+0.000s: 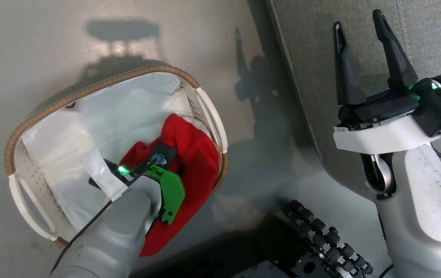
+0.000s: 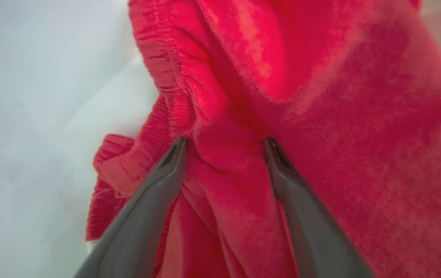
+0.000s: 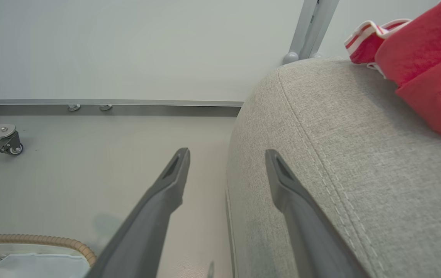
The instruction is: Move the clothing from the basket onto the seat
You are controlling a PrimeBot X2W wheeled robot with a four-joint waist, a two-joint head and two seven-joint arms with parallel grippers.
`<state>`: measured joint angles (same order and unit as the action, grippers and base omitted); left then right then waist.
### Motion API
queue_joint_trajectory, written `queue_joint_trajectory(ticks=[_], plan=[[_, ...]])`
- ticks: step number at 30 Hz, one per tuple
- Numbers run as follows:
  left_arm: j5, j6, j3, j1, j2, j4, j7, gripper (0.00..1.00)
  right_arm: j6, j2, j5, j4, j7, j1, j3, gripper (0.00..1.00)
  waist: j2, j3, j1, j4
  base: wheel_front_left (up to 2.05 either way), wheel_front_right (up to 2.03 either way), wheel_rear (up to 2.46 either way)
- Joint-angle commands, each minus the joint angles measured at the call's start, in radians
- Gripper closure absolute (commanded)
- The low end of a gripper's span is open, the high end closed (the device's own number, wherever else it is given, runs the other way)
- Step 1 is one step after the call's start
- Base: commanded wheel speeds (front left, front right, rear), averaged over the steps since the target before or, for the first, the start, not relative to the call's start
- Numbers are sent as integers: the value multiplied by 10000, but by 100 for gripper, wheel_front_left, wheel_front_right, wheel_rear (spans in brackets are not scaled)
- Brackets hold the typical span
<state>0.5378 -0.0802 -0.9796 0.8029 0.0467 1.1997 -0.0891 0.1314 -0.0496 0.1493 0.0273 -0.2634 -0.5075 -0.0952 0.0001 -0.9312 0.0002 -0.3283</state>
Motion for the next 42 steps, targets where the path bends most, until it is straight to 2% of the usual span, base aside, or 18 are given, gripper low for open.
queue_joint_trajectory(ticks=[1,5,6,7,8,9,10,17,25,35,42], plan=[[51,71,18,209,65,109,60,0,-14,-17,77,90,-20,-44,-37,0,-1,-124,-2,-189,0,0,0],[99,117,-41,364,68,432,213,0,-14,-16,118,206,-20,-50,-110,0,-1,-212,-2,-322,0,0,0],[111,113,-56,397,70,498,257,4,-14,-16,132,237,-20,-48,-118,0,-1,-236,-2,-340,0,0,0],[121,110,-65,425,70,537,275,21,-14,-17,143,257,-20,-45,-120,0,-1,-252,-2,-353,0,0,0],[125,103,-72,464,70,571,294,60,-14,-17,146,271,-20,-47,-121,0,-1,-269,-2,-364,0,0,0],[136,93,-78,493,70,590,311,75,-12,-17,149,273,-20,-53,-116,0,-1,-277,-2,-369,0,0,0],[153,71,-83,521,72,612,318,100,-14,-17,152,265,-20,-55,-101,0,-1,-276,-2,-367,0,0,0],[258,-87,-263,391,65,436,2,100,-14,-19,67,65,-20,44,-104,0,-1,58,-2,-150,0,0,0],[316,-182,-622,47,62,-49,-721,100,-14,-22,-156,-211,-20,171,-78,0,-1,1024,-2,366,0,0,0],[486,-154,-822,-690,56,-604,-1614,100,-14,-25,-617,-681,-20,630,78,0,-1,3015,-2,1092,0,0,0],[545,167,-294,-1418,195,-1571,-1769,100,-14,-27,-1017,-1050,-20,1277,231,0,-1,4711,-2,1524,0,0,0]])
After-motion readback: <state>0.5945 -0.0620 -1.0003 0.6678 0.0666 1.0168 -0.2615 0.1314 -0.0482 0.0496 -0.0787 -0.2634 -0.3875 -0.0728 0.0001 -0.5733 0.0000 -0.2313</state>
